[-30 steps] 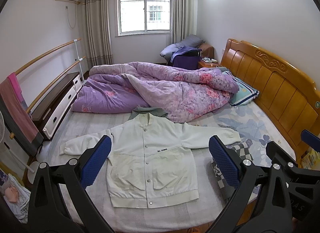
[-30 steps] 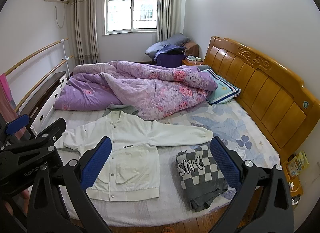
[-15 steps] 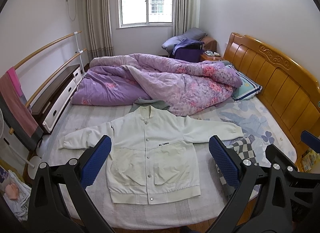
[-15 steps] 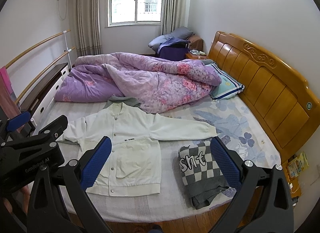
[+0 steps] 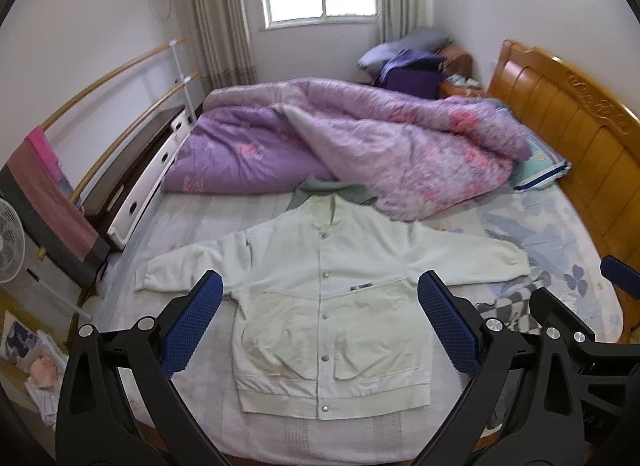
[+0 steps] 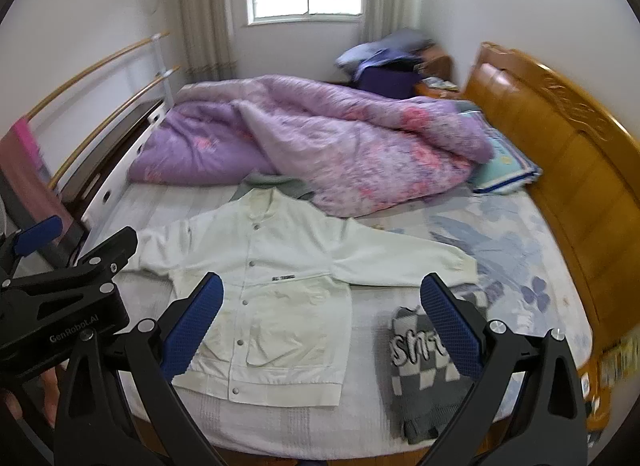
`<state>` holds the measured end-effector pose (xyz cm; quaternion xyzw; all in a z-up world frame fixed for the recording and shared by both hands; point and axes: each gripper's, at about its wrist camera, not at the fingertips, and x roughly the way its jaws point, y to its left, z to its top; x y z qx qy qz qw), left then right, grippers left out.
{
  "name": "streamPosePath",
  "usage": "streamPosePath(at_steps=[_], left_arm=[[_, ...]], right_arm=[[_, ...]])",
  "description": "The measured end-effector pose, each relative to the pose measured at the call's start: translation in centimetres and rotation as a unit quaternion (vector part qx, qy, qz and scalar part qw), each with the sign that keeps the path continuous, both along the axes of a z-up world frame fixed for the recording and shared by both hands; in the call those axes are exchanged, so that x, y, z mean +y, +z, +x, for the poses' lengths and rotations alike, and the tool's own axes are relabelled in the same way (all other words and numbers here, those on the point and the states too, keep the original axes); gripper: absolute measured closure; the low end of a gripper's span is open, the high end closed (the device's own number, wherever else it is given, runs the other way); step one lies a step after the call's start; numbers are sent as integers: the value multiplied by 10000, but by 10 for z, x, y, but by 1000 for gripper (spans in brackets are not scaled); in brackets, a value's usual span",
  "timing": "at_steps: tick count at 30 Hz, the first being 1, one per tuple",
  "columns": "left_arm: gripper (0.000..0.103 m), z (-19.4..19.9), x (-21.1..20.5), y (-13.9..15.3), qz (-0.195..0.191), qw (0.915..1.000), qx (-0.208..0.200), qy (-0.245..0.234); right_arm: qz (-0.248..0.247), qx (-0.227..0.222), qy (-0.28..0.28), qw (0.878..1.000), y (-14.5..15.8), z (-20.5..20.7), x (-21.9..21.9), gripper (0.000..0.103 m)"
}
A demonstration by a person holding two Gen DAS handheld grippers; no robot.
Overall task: Fold large clothes
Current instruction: 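Approach the cream jacket with both grippers open above its sleeves, then grasp the cuff of one jacket sleeve with the left gripper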
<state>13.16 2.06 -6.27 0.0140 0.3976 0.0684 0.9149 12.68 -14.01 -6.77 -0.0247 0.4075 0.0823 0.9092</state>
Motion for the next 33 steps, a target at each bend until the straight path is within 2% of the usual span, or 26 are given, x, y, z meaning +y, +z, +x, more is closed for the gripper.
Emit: streamPosePath(at_steps=[3,7,10,14,15,16,18,23,24,26,27,28,30,31,33], left_arm=[[5,20,21,-14,-166,9994,228,195],[5,30,51,-40,-129,9973,539,474],[5,34,89,-68,-537,9931,821,647],[5,39,138,-102,-1019,9878,893,767],[5,41,152,-113,-1109,9872,863,755],[5,44,160,-120,-1090,9873,860,777],[5,52,189,-144,-1133,9860,949,768],[5,71,271,-203,-1568,9739,1358,918],[5,73,290,-215,-1612,9710,1437,1024],[5,76,332,-241,-1881,9615,1554,1265],[5,78,357,-256,-2018,9539,1651,1484],[5,79,383,-270,-2171,9470,1669,1678],[5,82,424,-291,-2212,9404,1648,1990],[5,83,447,-303,-2214,9378,1612,2133],[5,85,486,-324,-2445,9265,1492,2439]], right_arm=[[48,119,358,9993,-12,22,17,8],[-54,355,818,9960,-34,46,50,8],[1,546,1104,9924,-50,58,76,8],[10,714,1302,9889,-76,73,108,8],[18,760,1324,9883,-82,76,116,12],[18,806,1327,9879,-86,78,123,22],[78,1092,1260,9860,-103,90,141,34],[297,1599,1129,9802,-150,117,186,53],[383,1777,1122,9769,-167,126,200,61],[497,1940,1166,9728,-189,134,218,76],[567,2077,1187,9693,-206,141,233,85],[592,2212,1199,9660,-222,148,245,90],[670,2365,1206,9618,-247,159,267,99],[702,2482,1229,9583,-262,167,279,100],[673,2574,1247,9559,-289,181,303,102]])
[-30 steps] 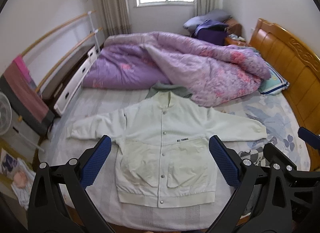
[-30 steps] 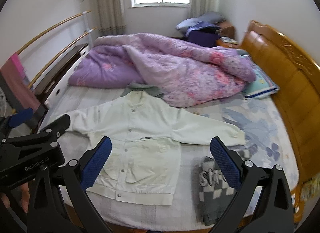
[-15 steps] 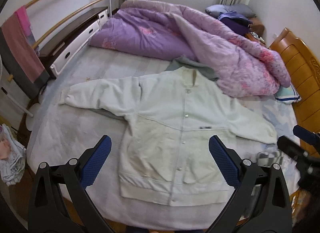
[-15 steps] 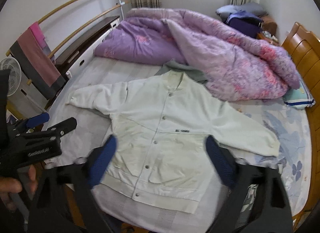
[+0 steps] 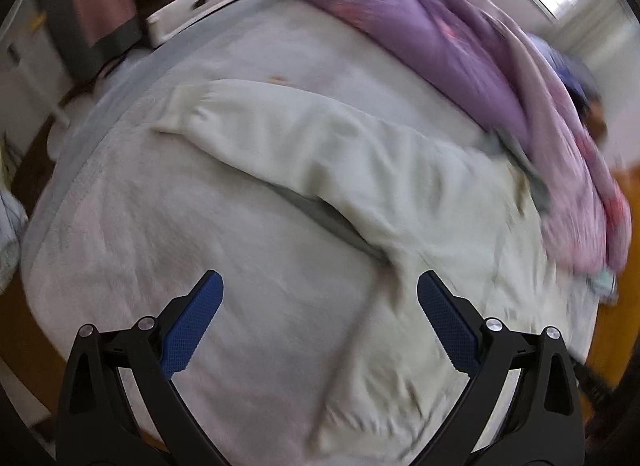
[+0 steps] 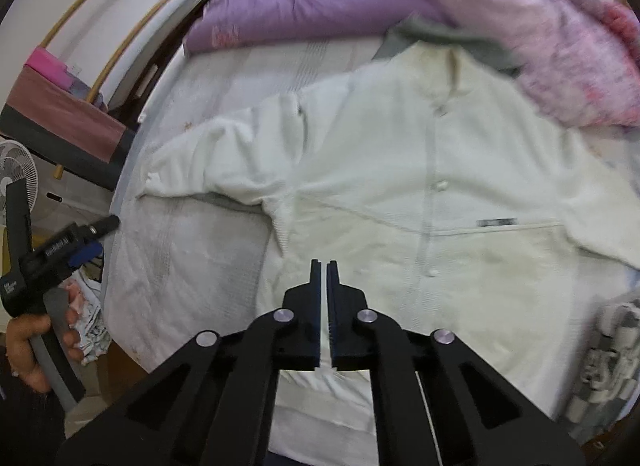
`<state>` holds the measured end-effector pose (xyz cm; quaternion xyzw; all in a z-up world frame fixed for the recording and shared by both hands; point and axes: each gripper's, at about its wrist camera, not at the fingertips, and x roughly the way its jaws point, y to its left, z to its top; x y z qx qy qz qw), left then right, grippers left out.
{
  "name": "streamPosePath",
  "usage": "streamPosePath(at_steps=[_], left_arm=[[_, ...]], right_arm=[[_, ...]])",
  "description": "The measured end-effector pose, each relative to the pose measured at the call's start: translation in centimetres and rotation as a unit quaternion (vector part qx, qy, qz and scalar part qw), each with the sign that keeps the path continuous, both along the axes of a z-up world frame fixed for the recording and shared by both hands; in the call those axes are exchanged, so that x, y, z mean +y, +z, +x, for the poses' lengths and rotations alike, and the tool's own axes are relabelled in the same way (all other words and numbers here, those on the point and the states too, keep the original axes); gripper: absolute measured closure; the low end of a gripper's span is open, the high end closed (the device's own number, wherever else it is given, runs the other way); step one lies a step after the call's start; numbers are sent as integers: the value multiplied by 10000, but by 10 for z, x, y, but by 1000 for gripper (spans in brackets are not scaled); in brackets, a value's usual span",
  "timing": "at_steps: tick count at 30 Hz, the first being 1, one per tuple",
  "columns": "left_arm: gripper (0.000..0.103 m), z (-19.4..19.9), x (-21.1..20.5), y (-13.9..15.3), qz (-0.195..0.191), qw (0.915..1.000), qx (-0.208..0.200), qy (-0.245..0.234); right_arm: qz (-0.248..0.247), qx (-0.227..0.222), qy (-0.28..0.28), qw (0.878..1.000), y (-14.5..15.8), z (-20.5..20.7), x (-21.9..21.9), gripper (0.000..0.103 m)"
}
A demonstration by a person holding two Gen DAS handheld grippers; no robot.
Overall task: Fold large clothes
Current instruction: 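Grasp the cuff of one jacket sleeve with the left gripper, then fold the held sleeve across the jacket body with the left gripper, then release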
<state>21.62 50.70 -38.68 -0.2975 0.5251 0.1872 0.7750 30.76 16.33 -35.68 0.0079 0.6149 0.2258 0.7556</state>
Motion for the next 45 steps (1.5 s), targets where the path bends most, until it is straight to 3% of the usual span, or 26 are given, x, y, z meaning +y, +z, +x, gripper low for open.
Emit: streamPosePath(at_steps=[4,9,14,16,19,23,24,25,27,29,32,36,42,45], left_arm=[[5,-4,78,-50,-636,9928,-211,992],[6,-15,159,-108,-1359,9626,-476,2293],[8,-10,202,-138,-1465,9505,-475,2697],[23,-4,218,-149,-1611,9448,-574,2794],[25,1,229,-159,-1784,9340,-658,3025],[32,4,240,-166,-1703,9302,-595,3197],[43,4,243,-165,-1637,9306,-578,3223],[62,5,246,-164,-1537,9332,-502,3209],[90,7,251,-163,-1481,9372,-489,3119],[95,9,253,-157,-1394,9431,-526,2974],[95,8,252,-134,-1096,9516,-751,2771],[96,-10,245,-87,-848,9488,-1342,2730],[96,-11,212,-17,-509,9526,-1959,2273],[96,-1,180,24,-417,9494,-2364,2025]], right_arm=[[1,225,148,9996,-48,22,34,102],[-35,368,212,9991,-96,50,67,102],[-21,434,229,9988,-121,66,77,102],[64,505,212,9985,-132,72,79,102],[193,432,188,9987,-135,80,85,102],[356,448,59,9983,-140,93,89,102],[384,459,33,9982,-142,97,91,102],[407,468,5,9981,-143,100,94,102],[477,456,9,9978,-145,105,101,102],[493,447,55,9978,-148,108,108,102],[206,761,-26,9969,-169,114,117,102],[-56,1067,-136,9942,-204,118,122,103],[166,1528,-379,9874,-221,132,117,103],[632,1713,-412,9823,-215,136,103,103]])
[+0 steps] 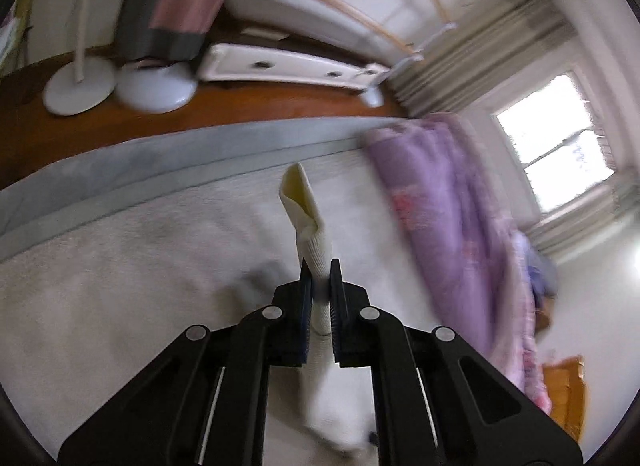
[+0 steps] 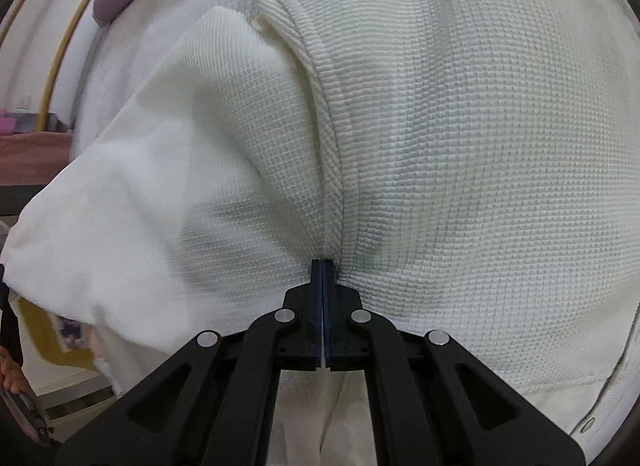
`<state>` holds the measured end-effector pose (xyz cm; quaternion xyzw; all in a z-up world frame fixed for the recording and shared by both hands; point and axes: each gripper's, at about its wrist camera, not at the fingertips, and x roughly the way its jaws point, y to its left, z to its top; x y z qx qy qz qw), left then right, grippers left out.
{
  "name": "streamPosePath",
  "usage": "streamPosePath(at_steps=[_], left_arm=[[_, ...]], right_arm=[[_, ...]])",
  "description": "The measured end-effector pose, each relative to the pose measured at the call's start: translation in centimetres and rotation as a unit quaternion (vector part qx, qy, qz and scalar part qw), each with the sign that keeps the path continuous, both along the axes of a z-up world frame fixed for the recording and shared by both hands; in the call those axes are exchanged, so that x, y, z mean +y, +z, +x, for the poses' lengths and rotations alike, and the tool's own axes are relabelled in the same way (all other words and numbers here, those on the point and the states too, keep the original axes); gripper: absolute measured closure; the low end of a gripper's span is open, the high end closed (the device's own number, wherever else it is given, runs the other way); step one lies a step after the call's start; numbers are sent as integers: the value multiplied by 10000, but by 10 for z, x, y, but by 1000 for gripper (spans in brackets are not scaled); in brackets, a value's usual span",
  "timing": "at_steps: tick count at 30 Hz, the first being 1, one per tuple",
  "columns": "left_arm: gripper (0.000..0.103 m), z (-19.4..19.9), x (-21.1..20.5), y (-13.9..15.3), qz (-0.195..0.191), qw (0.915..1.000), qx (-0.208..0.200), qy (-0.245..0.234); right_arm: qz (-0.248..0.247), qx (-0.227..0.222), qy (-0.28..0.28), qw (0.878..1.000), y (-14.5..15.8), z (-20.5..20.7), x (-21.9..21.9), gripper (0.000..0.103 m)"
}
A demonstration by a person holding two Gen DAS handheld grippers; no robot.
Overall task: Fold large clothes
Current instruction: 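Fold the held sleeve across the jacket body with the left gripper, then release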
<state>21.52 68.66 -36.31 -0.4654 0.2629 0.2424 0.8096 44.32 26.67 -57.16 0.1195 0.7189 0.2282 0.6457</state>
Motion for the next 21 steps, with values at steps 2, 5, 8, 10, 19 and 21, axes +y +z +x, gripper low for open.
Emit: streamPosePath(at_steps=[2,5,8,10,19,21], left_arm=[[95,15,-36,39,429,9984,-193,-306],[95,42,-90,85,773,9920,-534,-842],[95,74,-163,117,992,9806,-814,-1482],[95,102,-221,126,1056,9713,-929,-1917],[95,217,-449,42,559,9395,-425,-3354],[95,237,-494,2,197,9348,-138,-3544]], right_arm=[[437,-117,-57,9990,15,-2,-16,103],[747,-374,-141,9964,40,-11,-57,102],[740,-446,-331,9957,53,-16,-114,102],[456,-649,-453,9958,62,-19,-161,102],[-692,-1374,-1658,9741,99,-45,-397,102],[-887,-1504,-1837,9674,107,-45,-441,102]])
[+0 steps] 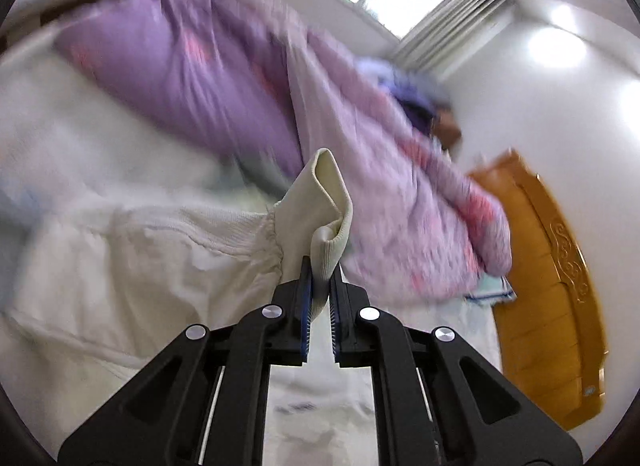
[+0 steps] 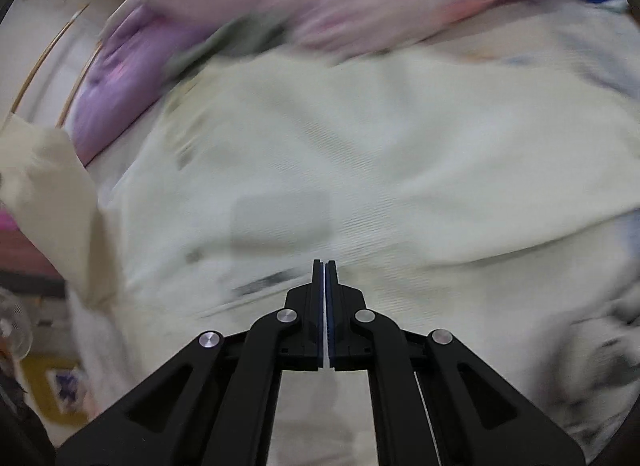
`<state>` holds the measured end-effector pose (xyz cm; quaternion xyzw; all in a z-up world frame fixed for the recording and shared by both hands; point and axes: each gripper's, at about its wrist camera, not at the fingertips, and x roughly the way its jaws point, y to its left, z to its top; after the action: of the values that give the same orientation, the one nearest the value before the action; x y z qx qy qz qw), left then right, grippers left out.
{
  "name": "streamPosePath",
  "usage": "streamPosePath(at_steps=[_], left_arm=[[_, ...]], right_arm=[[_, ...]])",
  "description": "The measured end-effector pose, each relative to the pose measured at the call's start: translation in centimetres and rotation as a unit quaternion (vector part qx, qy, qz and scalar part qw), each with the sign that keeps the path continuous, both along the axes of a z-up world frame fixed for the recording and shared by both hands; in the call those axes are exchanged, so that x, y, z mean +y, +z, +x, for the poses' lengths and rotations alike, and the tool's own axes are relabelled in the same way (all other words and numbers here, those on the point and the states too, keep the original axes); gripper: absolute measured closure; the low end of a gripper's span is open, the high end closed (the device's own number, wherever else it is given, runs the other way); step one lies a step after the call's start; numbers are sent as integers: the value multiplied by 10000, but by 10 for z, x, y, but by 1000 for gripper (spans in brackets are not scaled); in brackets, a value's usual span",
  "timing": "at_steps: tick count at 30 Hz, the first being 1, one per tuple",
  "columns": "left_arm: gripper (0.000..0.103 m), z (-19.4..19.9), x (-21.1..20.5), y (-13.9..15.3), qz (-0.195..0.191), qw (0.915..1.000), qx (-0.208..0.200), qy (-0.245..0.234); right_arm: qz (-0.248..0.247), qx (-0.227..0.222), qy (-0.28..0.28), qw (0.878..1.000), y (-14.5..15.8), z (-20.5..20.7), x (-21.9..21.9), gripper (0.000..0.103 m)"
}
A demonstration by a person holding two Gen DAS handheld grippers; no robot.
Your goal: Fold large clothes
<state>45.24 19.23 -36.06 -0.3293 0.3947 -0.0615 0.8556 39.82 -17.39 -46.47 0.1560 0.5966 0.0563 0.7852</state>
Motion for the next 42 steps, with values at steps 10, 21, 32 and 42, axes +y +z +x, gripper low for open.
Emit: streamPosePath(at_steps=[10,21,32,42], left_arm=[[95,23,-130,-121,472,9886,1258,-673],[95,35,-174,-149,816,9794,1545,-1011],[82,42,-208,-174,1118,9636,1950,-1448],[56,23,-219,-161,423,9569,1862,-2189]], right_arm=[[-138,-25,-1714,9851,-2,12,-186,99],[-271,419,-3423,9383,-29,6,-300,62],[-84,1118,-4174,9018,-84,14,-357,54],[351,414,-4414,8956,-101,-1,-378,94]])
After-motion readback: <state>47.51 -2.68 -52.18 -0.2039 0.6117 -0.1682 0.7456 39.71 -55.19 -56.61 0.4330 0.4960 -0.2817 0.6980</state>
